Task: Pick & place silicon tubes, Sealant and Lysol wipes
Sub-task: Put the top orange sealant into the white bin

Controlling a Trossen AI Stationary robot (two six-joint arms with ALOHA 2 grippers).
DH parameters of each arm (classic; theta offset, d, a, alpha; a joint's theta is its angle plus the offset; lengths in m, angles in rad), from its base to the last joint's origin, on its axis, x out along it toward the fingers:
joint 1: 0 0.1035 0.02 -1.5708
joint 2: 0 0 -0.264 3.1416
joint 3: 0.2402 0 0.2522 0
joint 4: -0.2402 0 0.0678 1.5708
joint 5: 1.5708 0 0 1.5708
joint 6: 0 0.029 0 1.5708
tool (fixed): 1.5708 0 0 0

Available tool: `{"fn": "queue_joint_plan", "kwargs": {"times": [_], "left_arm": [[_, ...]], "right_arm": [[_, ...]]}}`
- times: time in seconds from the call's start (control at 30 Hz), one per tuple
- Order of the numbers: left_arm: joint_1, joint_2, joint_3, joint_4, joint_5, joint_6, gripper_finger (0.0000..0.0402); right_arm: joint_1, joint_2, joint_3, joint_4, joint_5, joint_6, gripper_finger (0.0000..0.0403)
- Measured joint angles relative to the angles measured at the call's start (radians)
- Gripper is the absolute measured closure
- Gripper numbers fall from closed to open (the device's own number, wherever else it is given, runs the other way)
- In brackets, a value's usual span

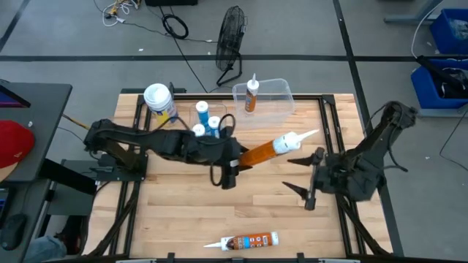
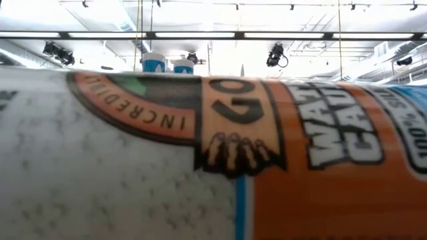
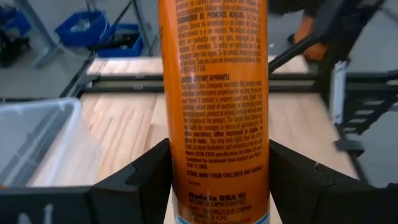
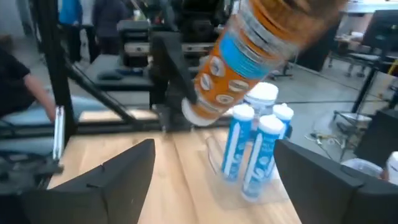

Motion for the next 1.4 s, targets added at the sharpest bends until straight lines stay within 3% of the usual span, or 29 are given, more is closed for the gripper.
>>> {"fn": "queue_joint_plan", "kwargs": {"times": [0.33,0.53,0.63,0.87,1.13,1.4], "left_arm": [[-0.087,-0.084,0.000,0.015,-0.109,0.056,0.0177],[-0.106,-0.092,0.000,0.045,-0.135,0.076,0.0177],[-0.099,-0.095,0.000,0.042,-0.137,0.076,0.0177],[-0.069,-0.086,0.000,0.038,-0.126,0.071,0.0177],[-0.044,-0.085,0.000,0.031,-0.107,0.068,0.0177],[-0.029,-0.085,0.000,0.030,-0.097,0.049,0.0177]], "right_arm": [[-0.207,-0.001,0.000,0.577,-0.404,-0.410,0.0090],[-0.371,-0.001,0.000,0.652,-0.712,-0.286,0.0081],[-0.437,0.011,0.000,0.657,-0.802,-0.230,0.0072],[-0.493,0.074,0.000,0.765,-0.864,-0.242,0.0049],[-0.531,0.108,0.000,0.896,-0.892,-0.266,0.0054],[-0.570,0.114,0.046,0.855,-0.927,-0.232,0.0071]]}}
